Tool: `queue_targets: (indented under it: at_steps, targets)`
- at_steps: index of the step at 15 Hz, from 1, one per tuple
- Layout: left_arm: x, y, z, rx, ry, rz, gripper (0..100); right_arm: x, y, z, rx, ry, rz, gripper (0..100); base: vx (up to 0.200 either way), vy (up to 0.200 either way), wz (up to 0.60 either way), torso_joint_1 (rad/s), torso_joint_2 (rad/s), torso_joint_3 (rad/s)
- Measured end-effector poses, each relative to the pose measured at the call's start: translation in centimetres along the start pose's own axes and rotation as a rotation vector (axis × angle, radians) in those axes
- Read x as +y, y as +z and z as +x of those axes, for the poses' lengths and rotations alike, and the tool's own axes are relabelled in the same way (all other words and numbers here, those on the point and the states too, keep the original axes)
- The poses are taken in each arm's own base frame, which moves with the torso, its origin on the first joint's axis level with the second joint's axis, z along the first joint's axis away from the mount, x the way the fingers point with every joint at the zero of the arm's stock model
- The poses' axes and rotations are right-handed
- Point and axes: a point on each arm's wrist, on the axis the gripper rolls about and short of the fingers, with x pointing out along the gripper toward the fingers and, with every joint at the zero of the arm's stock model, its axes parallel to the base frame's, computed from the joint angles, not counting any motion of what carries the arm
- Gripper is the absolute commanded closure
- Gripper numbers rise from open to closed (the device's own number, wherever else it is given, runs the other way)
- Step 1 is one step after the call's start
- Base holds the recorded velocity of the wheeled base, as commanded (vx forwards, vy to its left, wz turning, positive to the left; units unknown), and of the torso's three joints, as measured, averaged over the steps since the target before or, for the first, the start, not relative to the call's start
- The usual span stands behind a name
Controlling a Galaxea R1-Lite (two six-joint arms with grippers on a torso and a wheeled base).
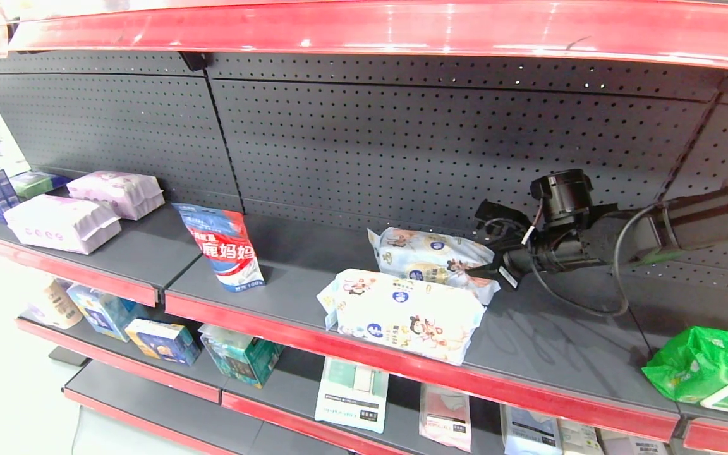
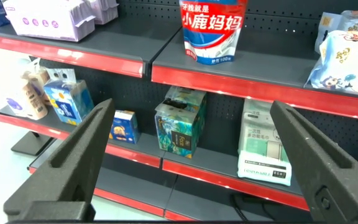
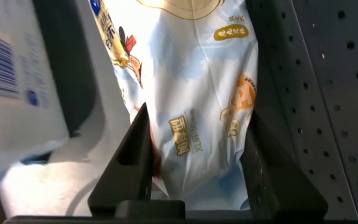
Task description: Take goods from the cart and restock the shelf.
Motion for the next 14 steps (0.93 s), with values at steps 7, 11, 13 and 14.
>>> queue_targets:
  at_steps: [7,11,13,14]
  targets:
    - [0.00,0.00,0.00,0.000,-0.001,0.000,0,0.94,0.45,0.44,0.001,0.021,-0.007,100,0.000,0.000,0.00,0.000,0.00,0.000]
    - [0.00,0.00,0.00,0.000,0.000,0.000,0,0.79,0.57,0.83,-0.008,0.001,0.010,100,0.000,0.000,0.00,0.000,0.00,0.000]
    - [0.00,0.00,0.00,0.000,0.000,0.000,0,0.74,0.55,0.91,-0.002,-0.007,0.013,100,0.000,0.000,0.00,0.000,0.00,0.000]
    - [0.00,0.00,0.00,0.000,0.000,0.000,0,0.77,0.54,0.95,-0.001,-0.007,0.013,100,0.000,0.000,0.00,0.000,0.00,0.000]
